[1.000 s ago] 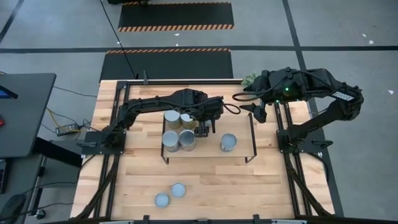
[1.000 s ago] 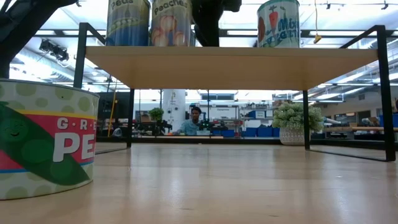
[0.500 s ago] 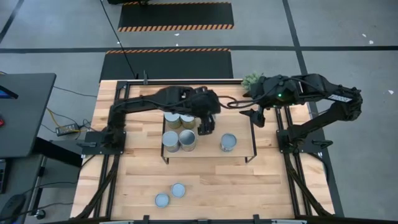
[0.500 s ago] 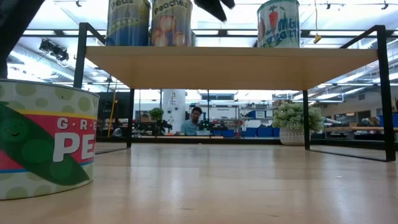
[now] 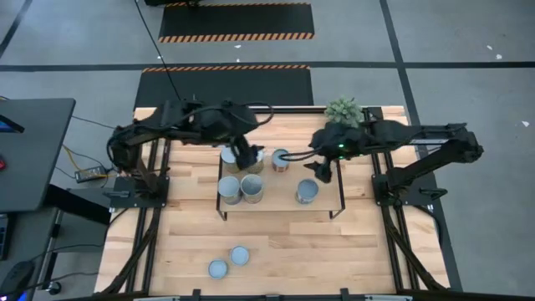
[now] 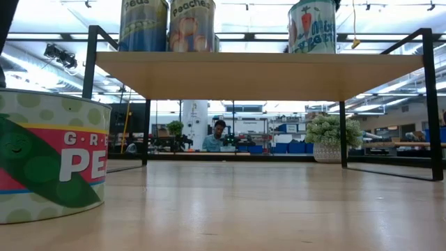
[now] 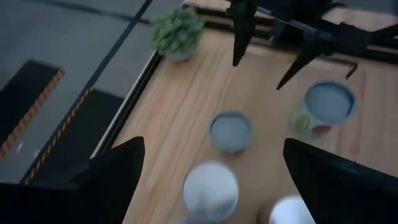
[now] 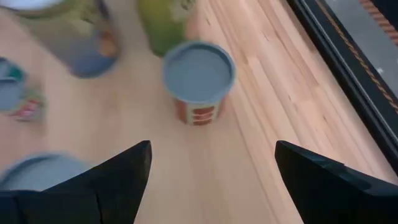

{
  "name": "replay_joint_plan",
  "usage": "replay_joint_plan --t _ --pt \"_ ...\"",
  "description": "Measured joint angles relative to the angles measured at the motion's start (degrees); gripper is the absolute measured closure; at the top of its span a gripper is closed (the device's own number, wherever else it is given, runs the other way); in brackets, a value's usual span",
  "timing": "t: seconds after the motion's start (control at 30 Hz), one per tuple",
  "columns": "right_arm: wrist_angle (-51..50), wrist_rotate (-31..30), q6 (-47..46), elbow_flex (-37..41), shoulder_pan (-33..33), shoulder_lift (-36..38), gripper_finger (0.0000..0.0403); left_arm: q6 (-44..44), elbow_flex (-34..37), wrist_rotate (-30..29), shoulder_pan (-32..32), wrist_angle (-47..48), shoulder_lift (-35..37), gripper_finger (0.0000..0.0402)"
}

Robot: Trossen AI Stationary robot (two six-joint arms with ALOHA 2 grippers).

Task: Pick and place cans onto a shelf
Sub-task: Put the canned diced tomatoes on the shelf

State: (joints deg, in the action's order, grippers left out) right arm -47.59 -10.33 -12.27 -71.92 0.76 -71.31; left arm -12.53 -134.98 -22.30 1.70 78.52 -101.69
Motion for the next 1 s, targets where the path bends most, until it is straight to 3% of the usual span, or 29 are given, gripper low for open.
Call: replay_joint_plan --t 0.17,0.37,1.0 --pt "1.38 0.03 0.32 0.59 4.02 -5.15 0.0053 -3.53 0.09 -4.52 3.28 5.47 1.37 0.0012" --pt "3.40 1.22 2.96 0.59 7.02 -9.30 0.0053 -6.94 0.07 -5.04 6.57 7.91 1.46 0.0012" --pt "12.70 11.67 11.23 0.52 6.77 -12.06 0.0053 -11.30 0.01 -6.66 12.78 11.52 2.89 0.0012"
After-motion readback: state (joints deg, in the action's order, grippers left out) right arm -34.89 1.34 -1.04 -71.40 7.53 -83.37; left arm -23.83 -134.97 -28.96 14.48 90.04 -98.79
